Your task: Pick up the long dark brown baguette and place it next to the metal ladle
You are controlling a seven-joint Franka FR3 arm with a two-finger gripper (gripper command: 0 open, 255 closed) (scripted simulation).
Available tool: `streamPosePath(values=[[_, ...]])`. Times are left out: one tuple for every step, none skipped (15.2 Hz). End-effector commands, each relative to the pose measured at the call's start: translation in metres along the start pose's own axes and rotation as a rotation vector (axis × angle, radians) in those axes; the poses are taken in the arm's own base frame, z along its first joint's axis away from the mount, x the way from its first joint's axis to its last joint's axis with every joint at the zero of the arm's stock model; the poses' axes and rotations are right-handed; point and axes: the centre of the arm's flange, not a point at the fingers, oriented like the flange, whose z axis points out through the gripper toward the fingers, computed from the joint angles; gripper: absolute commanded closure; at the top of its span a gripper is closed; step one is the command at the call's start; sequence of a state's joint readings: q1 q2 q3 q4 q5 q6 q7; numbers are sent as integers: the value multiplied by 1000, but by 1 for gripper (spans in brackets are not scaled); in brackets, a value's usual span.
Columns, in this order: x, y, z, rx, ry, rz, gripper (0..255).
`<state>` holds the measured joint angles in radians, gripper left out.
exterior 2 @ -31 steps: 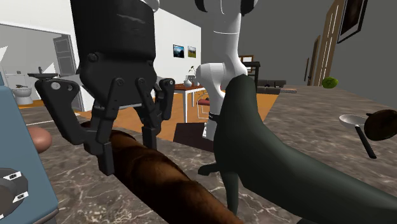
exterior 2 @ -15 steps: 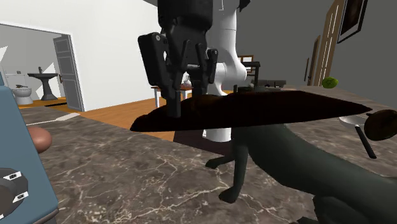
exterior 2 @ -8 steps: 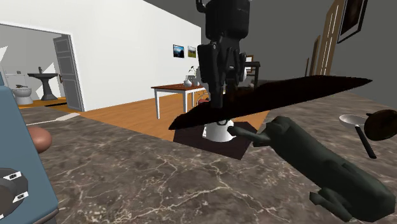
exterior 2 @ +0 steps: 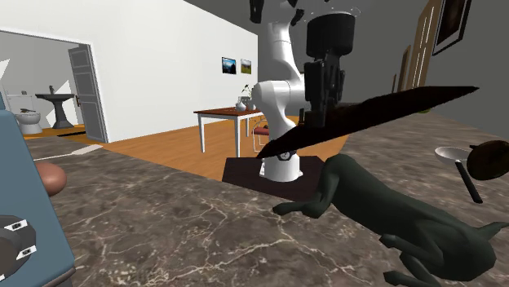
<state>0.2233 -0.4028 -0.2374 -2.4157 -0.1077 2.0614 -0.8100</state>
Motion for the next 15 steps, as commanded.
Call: streamPosePath(values=[[5, -29, 1, -1, 0, 1, 255], [7, -42, 0, -1, 0, 1, 255], [10, -55, 0, -1, 0, 1, 255], [12, -68, -1, -1, 0, 1, 255], [15, -81, -1, -1, 0, 1, 255], [17, -93, -2, -1, 0, 1, 255], [19, -106, -2, -1, 0, 1, 255], [22, -119, -2, -1, 0, 1, 255], [24, -132, -3, -1, 0, 1, 255], [27, -145, -3, -1, 0, 1, 255], [29, -158, -4, -1, 0, 1, 255], [32, -171, -4, -1, 0, 1, 255], [34, -184, -4, -1, 0, 1, 255], [37, -197, -5, -1, 0, 1, 255], [39, -210, -5, -1, 0, 1, 255]])
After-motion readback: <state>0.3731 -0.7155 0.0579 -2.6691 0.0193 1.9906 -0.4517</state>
